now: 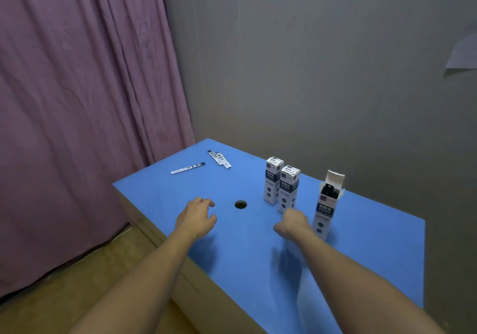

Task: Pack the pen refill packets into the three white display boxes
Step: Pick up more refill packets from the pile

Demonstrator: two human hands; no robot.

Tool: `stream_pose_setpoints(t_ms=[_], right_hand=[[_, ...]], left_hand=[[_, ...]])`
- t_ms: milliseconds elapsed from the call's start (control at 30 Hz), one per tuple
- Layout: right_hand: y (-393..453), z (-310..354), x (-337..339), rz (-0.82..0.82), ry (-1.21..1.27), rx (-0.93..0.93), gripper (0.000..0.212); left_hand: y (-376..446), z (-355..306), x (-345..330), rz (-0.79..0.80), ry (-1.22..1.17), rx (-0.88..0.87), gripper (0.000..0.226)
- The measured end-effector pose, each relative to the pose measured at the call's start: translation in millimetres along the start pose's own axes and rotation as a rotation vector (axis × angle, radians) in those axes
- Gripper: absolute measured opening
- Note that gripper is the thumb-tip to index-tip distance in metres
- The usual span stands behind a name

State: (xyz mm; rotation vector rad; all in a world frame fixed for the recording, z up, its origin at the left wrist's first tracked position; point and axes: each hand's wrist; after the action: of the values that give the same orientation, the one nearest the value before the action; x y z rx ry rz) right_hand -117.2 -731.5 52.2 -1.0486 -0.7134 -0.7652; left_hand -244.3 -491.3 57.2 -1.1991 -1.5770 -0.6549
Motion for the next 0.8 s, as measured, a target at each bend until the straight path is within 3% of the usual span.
stream_pose_setpoints(t_ms=[300,533,800], right_hand=[[15,126,-27,-0.036,-0.177,0.162,0.037],[29,203,-56,-0.032,-0.217,0.183,0.033],[68,244,-61,0.001,-0.209,0.177,0.028]], left_hand=[[1,110,50,0.037,0.155,0.072,0.05],[7,187,74,0.08,0.204,0.12,0.049],[48,225,79,0.101,0.203,0.131,0.046]])
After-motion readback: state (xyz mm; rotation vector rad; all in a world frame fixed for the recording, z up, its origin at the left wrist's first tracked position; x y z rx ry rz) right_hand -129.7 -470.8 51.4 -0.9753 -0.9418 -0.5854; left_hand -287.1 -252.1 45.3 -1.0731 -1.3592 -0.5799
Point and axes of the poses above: each hand's wrist, its own y-axis towards the middle knuckle, its own x-axis out of the back of the hand, z = x × y, and after that the axes turned 14 degrees about z, right-handed
